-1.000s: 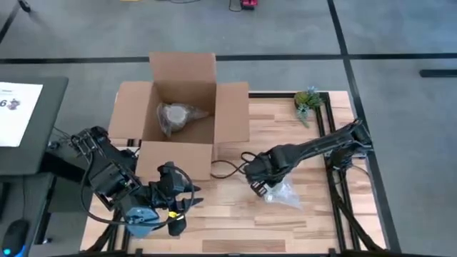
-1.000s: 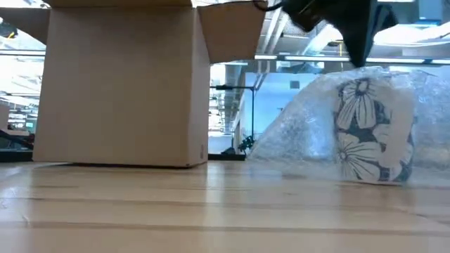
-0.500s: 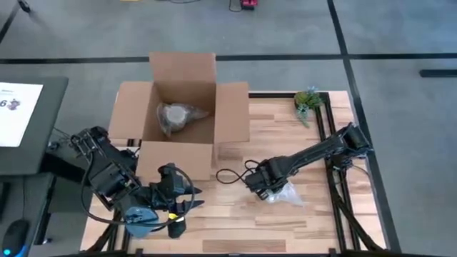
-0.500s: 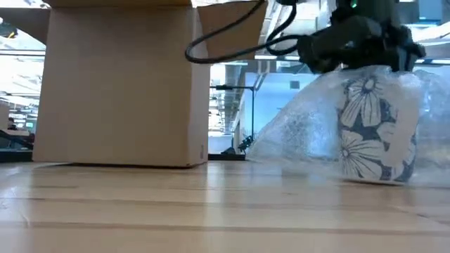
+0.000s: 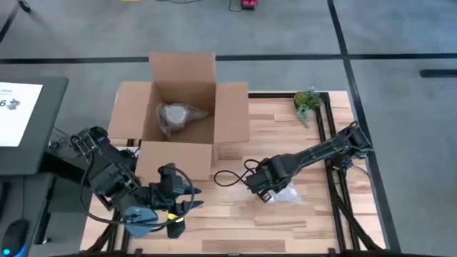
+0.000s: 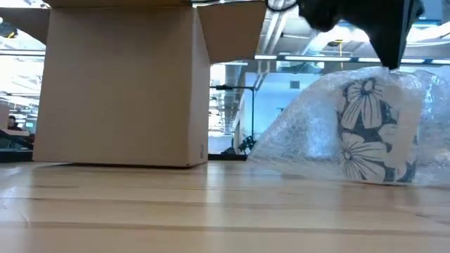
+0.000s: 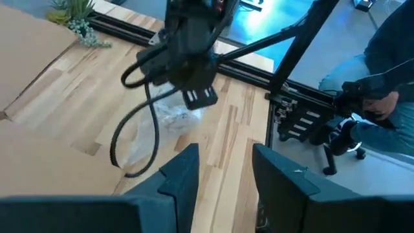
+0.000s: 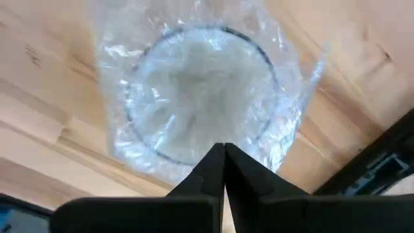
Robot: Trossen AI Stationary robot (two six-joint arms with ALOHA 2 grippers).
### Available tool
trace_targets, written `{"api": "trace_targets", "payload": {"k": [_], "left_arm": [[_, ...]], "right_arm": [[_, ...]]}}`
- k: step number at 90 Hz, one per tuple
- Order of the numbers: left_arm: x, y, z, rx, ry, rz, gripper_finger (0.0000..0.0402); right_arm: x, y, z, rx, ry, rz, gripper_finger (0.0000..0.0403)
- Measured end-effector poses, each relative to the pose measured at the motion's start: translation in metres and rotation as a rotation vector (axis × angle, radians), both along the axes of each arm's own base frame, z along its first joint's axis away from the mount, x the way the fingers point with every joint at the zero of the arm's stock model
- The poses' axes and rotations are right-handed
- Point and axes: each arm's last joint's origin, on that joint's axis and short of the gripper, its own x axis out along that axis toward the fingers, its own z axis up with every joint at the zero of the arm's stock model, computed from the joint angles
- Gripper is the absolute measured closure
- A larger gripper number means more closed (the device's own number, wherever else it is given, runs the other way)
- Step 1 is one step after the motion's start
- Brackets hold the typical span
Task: Wrap mug
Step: Wrap the blue patterned mug with the bubble wrap
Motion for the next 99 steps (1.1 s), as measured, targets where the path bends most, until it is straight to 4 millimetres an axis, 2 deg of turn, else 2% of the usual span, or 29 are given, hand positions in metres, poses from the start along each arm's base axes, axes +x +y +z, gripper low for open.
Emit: {"api": "trace_targets", "payload": {"k": [10, 35, 45, 52, 59, 68, 76, 88, 99], "left_arm": [[0.0, 0.0, 0.0, 0.01, 0.001, -0.005, 0.0277], [0.0, 0.0, 0.0, 0.015, 0.001, -0.007, 0.0277], [0.0, 0.0, 0.0, 0.015, 0.001, -0.008, 0.0277], [0.0, 0.0, 0.0, 0.014, 0.001, -0.007, 0.0277], [0.0, 0.0, 0.0, 0.012, -0.001, -0.007, 0.0277], [0.0, 0.0, 0.0, 0.011, -0.003, -0.008, 0.0277], [0.0, 0.0, 0.0, 0.011, -0.003, -0.007, 0.0277], [0.0, 0.0, 0.0, 0.01, -0.003, -0.008, 0.0277], [0.0, -0.001, 0.0, 0.007, 0.003, -0.019, 0.0277]], "right_arm": [[0.0, 0.006, -0.002, -0.028, -0.026, -0.01, 0.0403], [0.018, 0.004, -0.066, -0.042, 0.038, 0.022, 0.0403], [0.023, -0.002, -0.072, -0.028, 0.054, 0.071, 0.0403], [0.025, -0.004, -0.059, -0.018, 0.039, 0.073, 0.0403], [0.022, -0.003, -0.036, -0.027, 0.008, 0.08, 0.0403], [0.011, 0.004, -0.002, -0.017, -0.055, 0.12, 0.0403], [-0.002, 0.015, 0.027, -0.028, -0.206, 0.2, 0.0403], [-0.042, 0.021, 0.065, -0.031, -0.332, 0.191, 0.039], [-0.084, 0.029, 0.074, -0.016, -0.315, 0.152, 0.0342]]}}
